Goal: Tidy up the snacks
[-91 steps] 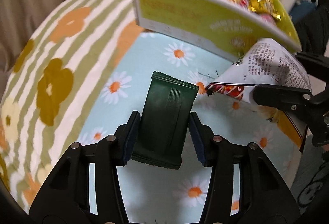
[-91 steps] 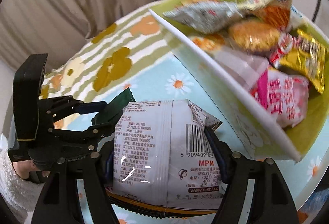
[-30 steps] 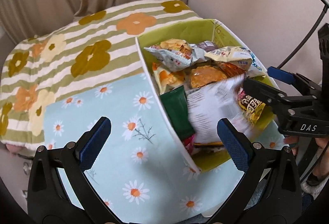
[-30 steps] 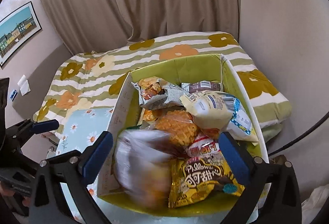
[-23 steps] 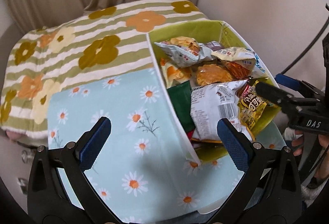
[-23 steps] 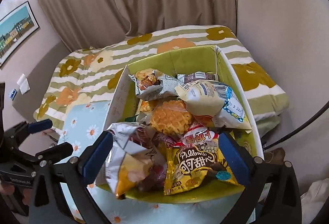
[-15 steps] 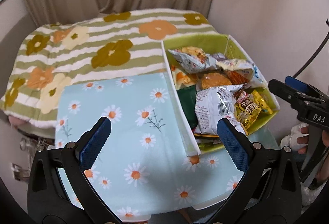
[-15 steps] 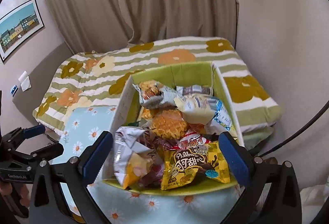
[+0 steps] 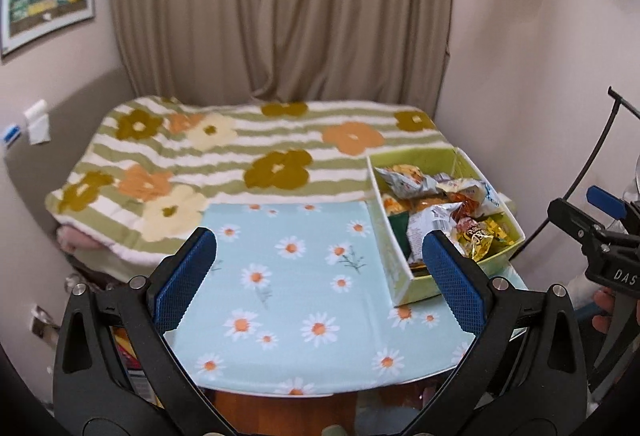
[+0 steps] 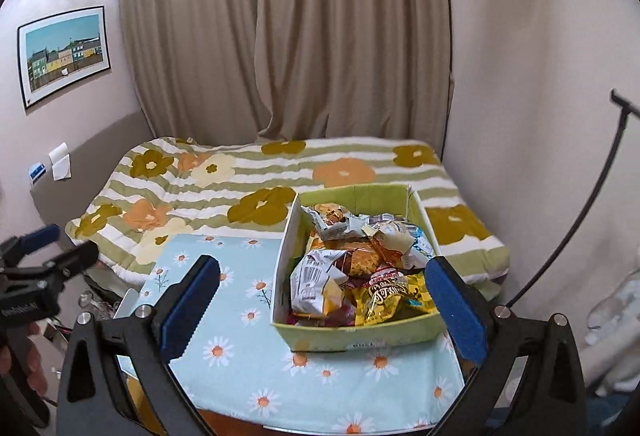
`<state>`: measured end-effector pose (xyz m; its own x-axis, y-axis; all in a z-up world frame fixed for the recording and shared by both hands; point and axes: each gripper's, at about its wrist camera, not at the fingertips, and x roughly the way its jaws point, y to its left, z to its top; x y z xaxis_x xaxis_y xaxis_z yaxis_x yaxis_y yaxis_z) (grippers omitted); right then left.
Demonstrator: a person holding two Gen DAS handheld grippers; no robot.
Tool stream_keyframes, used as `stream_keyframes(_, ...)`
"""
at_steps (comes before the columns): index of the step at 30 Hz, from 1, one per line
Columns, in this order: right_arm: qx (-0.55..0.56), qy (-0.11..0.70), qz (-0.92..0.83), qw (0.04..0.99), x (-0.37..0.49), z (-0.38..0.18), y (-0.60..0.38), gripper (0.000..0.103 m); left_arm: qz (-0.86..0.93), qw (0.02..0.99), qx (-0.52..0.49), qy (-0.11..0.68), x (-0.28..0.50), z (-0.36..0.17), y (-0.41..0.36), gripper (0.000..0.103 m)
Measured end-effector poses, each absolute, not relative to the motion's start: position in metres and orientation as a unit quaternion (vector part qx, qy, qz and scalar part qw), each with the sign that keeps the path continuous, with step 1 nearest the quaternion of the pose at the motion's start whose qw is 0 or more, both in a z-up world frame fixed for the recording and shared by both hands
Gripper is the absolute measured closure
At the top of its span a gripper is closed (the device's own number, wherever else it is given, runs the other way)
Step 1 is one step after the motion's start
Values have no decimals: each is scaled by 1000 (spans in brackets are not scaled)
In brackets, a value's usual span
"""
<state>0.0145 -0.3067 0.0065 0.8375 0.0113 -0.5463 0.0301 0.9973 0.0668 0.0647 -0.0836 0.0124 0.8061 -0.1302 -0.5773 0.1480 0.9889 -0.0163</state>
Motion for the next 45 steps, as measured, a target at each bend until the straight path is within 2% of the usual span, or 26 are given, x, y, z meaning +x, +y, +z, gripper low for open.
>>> stream_keyframes(14,41,253,-23,966,-46,4,-279,1,-73,961,16,266,-13,10,-58,1)
stream_keyframes(45,41,247,-36,968,-47,9,-273,1,-74,966,19,249,-8,19,-54,1)
